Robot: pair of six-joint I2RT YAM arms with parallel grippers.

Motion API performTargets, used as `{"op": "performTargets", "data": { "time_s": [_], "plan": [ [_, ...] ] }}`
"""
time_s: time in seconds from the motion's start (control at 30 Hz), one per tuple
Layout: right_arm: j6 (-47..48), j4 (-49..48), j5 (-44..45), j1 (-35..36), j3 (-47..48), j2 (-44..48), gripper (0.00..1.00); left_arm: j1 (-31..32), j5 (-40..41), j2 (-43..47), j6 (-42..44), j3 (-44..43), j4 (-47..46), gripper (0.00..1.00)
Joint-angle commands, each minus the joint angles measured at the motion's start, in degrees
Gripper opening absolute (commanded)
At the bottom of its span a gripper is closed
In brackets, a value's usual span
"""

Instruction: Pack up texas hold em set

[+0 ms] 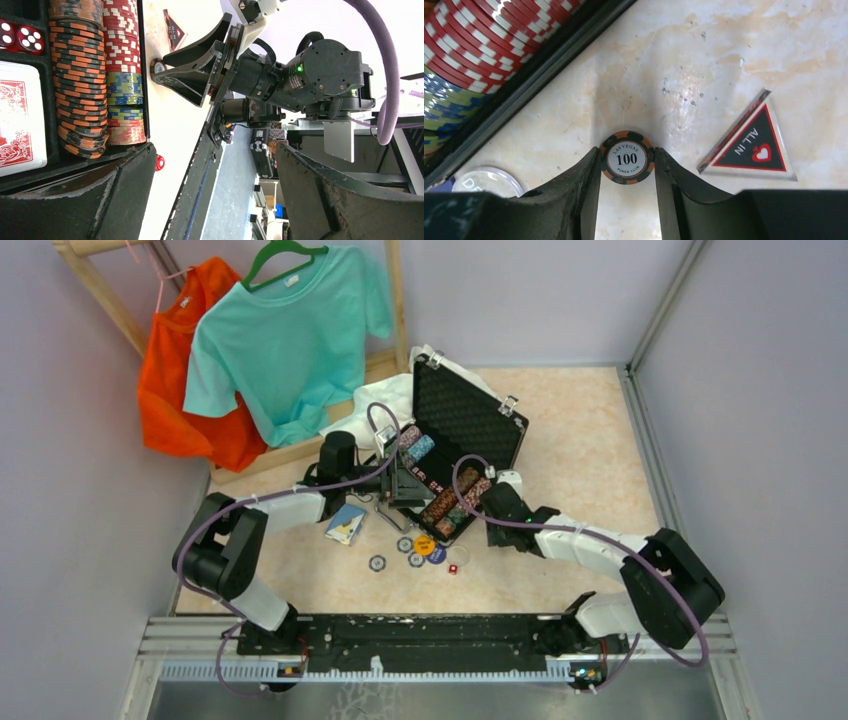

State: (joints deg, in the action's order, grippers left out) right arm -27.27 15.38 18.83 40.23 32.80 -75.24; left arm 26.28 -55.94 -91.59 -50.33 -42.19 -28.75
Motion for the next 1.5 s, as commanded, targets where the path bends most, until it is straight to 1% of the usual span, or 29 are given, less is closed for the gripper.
{"op": "performTargets", "data": {
  "time_s": [0.0,0.33,0.57,0.67,0.83,1.03,1.27,1.47],
  "plan": [
    [-0.1,3.9,-0.2,-0.1,4.3,3.3,0.39,0.2,-0.5,0.8,0.0,0.5,-2.1,0.93],
    [0.8,6.7,-1.3,0.4,7.3,7.7,0.39,0.2,-0.3,0.6,-0.4,0.5,-2.3,0.93],
    [0.9,9.1,-1.1,2.1,10.0,9.4,0.39,0.2,0.6,-1.0,-1.3,-0.4,0.3,0.93],
    [0.9,9.4,-1.2,3.1,11.1,9.5,0.39,0.5,0.6,-2.1,-0.6,-2.1,3.4,0.93],
    [1.2,8.9,-1.7,4.6,12.9,8.5,0.40,1.2,0.7,-4.1,0.4,-5.0,7.1,0.94],
    [2.2,8.0,-2.8,6.0,15.2,6.1,0.40,1.3,-0.5,-6.4,-1.9,-5.4,4.7,0.94],
    [3.4,7.1,-4.1,7.9,18.2,3.7,0.42,1.2,-0.9,-8.1,-1.5,-6.8,6.3,0.94],
    [3.9,6.8,-4.6,9.7,20.3,2.3,0.43,1.2,-2.3,-10.0,-4.0,-7.2,3.6,0.94]
  ]
}}
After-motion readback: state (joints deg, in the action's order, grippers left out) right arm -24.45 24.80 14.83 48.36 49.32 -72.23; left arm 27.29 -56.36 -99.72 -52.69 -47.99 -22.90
